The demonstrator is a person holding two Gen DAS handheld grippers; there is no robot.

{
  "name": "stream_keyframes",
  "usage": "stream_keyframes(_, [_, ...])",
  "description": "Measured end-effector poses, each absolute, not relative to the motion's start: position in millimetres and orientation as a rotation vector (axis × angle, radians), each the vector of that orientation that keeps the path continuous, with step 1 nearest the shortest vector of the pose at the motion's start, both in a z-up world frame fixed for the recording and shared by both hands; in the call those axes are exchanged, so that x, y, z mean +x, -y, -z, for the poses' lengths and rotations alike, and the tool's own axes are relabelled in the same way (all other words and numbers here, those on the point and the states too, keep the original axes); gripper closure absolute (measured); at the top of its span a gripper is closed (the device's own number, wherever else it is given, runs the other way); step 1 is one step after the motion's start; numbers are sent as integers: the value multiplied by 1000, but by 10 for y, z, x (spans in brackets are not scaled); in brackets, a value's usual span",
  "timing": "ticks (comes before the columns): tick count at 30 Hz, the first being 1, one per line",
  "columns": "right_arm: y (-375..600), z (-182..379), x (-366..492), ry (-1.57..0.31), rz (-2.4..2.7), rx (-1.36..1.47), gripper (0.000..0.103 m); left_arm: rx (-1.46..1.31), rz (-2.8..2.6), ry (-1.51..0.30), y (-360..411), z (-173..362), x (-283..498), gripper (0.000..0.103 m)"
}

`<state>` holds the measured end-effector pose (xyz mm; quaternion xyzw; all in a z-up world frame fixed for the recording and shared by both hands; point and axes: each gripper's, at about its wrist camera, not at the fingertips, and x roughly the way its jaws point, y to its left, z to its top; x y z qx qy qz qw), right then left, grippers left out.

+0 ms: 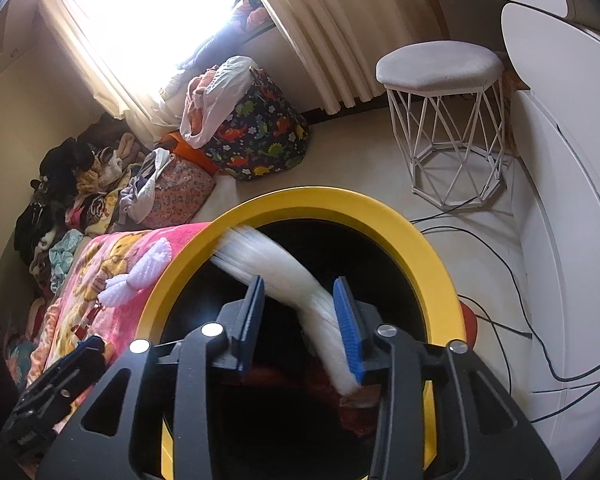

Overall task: Collect trash
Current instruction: 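Lower the can and net over the bin opening and open both tools, then move both open tools back toward the trash on the blanket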

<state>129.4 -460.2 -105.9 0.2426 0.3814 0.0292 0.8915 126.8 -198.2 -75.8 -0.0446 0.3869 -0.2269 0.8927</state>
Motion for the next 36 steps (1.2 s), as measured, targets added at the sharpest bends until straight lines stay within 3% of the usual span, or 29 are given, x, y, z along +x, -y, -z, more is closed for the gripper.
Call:
stream_keyframes(2, [4581,1057,1289,-787,-59,499,56,-102,451,-787,1936,730,1257,15])
stream_keyframes(4, [4544,1051,1287,-785,-63,483,56,-113,439,-774,1881,700,1252,13])
stream_keyframes(36, [3379,636,1043,-737,-242,356,43,-235,182,-642,725,460,1117,12])
